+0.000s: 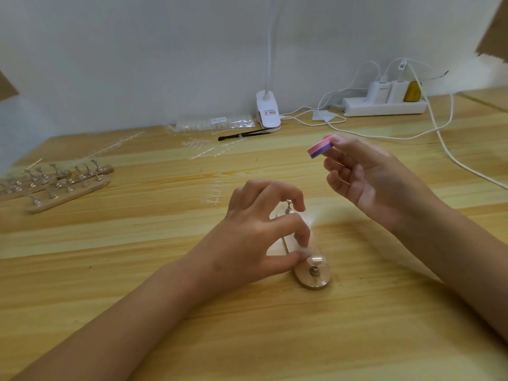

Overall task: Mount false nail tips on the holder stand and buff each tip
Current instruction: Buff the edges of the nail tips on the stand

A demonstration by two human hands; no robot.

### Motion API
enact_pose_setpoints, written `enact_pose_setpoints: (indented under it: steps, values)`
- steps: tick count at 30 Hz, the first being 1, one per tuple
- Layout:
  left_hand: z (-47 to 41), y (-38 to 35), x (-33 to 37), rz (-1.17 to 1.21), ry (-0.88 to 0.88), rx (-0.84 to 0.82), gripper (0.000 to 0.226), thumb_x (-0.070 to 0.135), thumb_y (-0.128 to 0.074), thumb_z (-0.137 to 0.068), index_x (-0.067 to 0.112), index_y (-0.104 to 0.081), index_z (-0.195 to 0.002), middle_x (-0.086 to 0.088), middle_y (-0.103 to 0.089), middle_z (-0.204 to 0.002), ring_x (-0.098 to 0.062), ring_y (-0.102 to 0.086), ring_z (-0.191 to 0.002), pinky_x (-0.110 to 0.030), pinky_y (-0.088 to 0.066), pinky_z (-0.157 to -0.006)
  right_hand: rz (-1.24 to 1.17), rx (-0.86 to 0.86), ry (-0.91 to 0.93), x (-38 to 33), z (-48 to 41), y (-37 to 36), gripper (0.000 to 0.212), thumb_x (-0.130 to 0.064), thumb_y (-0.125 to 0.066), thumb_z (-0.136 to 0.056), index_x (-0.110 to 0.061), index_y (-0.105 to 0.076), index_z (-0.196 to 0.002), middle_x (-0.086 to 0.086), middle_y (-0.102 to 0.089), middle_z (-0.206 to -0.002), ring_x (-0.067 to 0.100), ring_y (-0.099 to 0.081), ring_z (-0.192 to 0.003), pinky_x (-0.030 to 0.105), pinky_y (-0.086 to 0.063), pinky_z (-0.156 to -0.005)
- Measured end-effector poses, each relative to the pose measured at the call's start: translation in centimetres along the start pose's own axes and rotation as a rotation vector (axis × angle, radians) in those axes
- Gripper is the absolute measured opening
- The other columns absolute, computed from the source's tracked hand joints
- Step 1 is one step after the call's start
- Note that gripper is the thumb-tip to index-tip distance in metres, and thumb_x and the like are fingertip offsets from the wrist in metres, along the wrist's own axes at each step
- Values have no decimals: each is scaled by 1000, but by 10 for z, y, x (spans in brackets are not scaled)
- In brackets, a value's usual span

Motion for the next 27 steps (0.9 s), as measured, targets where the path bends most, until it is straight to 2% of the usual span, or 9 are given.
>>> enact_pose_setpoints:
  steps: [6, 8, 10, 12, 15, 19, 23, 27]
  values:
    - [0, 4, 2, 89, 12, 44, 11, 29, -73, -81, 22, -66, -86, 9, -59, -119, -17, -38, -122, -42, -36, -100, -6, 6, -7, -1, 0, 0, 21, -24, -65, -89, -15, -63, -107, -6, -68, -84, 4, -58, -70, 15, -50, -60]
    - [-2, 9, 0, 235, 92, 110, 10, 26, -72, -81, 22, -64, -85, 13, -65, -111, -17, -46, -118, -33, -38, -101, -14, 10, -12, -1, 0, 0, 23, -25, -67, -86, -15, -64, -107, -5, -67, -86, 4, -58, -70, 16, -50, -60]
    - [-3, 13, -5, 413, 236, 161, 10, 28, -69, -82, 28, -61, -87, 15, -68, -99, -17, -56, -109, -22, -41, -93, -22, 6, -21, 0, 0, 0, 22, -26, -69, -82, -16, -66, -101, -5, -68, -84, 4, -59, -68, 15, -50, -59]
    - [-2, 13, -11, 540, 365, 186, 10, 32, -69, -84, 34, -61, -90, 16, -68, -95, -17, -60, -101, -18, -42, -84, -24, -11, -30, 0, 0, 0, 15, -27, -69, -79, -19, -71, -92, -6, -68, -82, 5, -58, -68, 15, -51, -59]
    - [-1, 11, -19, 663, 465, 193, 8, 32, -75, -85, 34, -68, -91, 14, -71, -97, -13, -62, -98, -21, -46, -82, -26, -52, -56, 0, 0, -2, 11, -27, -69, -77, -21, -75, -83, -5, -68, -82, 5, -58, -68, 15, -51, -60]
    - [-1, 10, -24, 844, 543, 226, 10, 38, -75, -79, 34, -73, -88, 13, -71, -88, 0, -61, -84, -22, -47, -80, 5, -140, -104, 3, 2, -6, 23, -28, -67, -80, -17, -72, -99, -2, -68, -85, 5, -62, -69, 17, -54, -61]
    - [0, 10, -28, 894, 592, 236, 9, 34, -78, -79, 33, -73, -87, 13, -68, -86, -2, -61, -84, -29, -51, -81, 73, -281, -123, 6, 6, -15, 21, -28, -70, -76, -20, -77, -95, 3, -70, -89, 8, -65, -72, 18, -55, -64]
    - [1, 8, -33, 921, 647, 220, 13, 42, -78, -75, 37, -69, -83, 14, -65, -85, -11, -57, -82, -33, -49, -80, 159, -366, -114, 9, 10, -20, 22, -26, -71, -78, -19, -77, -98, 6, -72, -94, 12, -70, -80, 19, -56, -69]
Point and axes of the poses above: each hand's wrist, its own z-axis away from the middle knuckle, its own y-axis out of the back of the hand, x = y × z, the point moved 4 cm from there along -z, towards the middle knuckle
